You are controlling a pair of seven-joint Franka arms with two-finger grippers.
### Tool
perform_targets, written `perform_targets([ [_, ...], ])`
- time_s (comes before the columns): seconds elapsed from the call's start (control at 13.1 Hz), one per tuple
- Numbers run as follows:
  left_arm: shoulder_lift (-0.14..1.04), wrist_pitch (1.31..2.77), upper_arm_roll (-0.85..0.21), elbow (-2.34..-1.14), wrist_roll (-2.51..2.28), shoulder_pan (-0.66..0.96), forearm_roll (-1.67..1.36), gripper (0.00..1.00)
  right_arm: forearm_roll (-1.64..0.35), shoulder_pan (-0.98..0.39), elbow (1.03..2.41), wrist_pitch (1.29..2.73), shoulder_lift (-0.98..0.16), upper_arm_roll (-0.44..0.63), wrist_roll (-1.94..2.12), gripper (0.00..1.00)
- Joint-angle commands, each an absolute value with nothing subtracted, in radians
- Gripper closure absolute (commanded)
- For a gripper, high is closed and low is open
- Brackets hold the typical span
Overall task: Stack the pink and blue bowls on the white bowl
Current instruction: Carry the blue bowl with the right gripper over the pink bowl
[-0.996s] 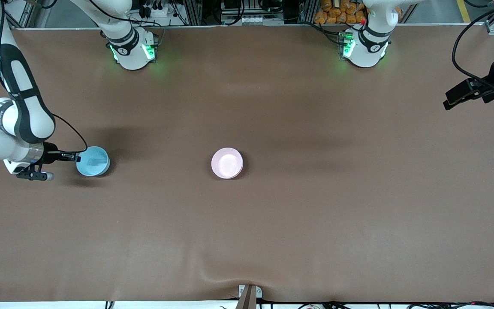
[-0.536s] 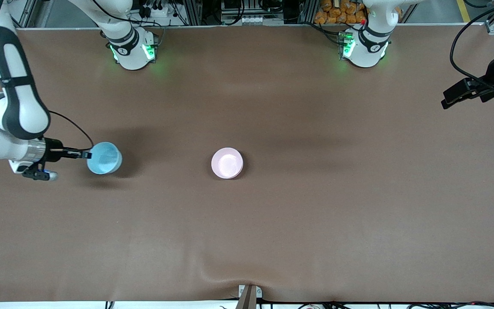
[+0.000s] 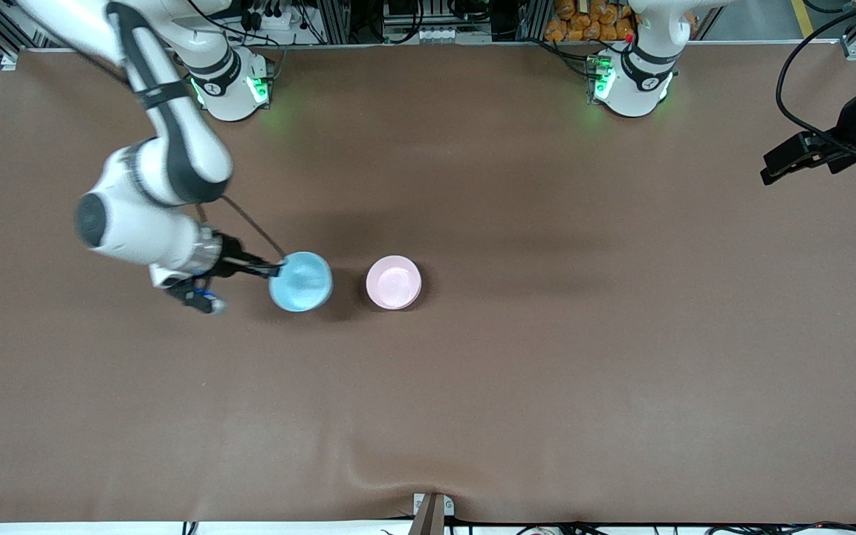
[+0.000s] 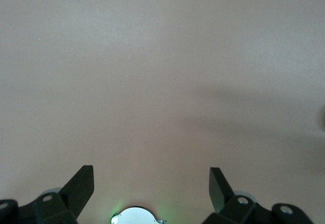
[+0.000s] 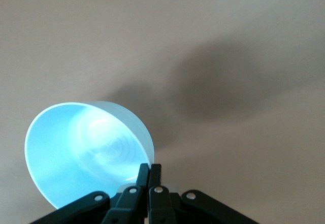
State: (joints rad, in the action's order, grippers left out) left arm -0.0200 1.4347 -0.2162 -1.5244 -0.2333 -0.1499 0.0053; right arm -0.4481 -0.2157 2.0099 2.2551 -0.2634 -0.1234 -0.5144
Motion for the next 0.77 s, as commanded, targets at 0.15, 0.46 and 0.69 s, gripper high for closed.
perform_targets([
  [0.15, -0.043, 1.413, -0.221, -1.529, -0.215, -0.161, -0.003, 0.00, -0.477, -0.368, 1.997, 2.371, -0.313, -0.106, -0.696, 1.00],
  [0.46, -0.044, 1.413, -0.221, -1.529, -0.215, -0.163, -0.003, 0.00, -0.476, -0.426, 1.993, 2.417, -0.356, -0.104, -0.755, 1.00],
  [0.69, -0.046, 1.411, -0.221, -1.532, -0.215, -0.164, -0.003, 0.00, -0.474, -0.465, 1.993, 2.479, -0.394, -0.104, -0.790, 1.00],
])
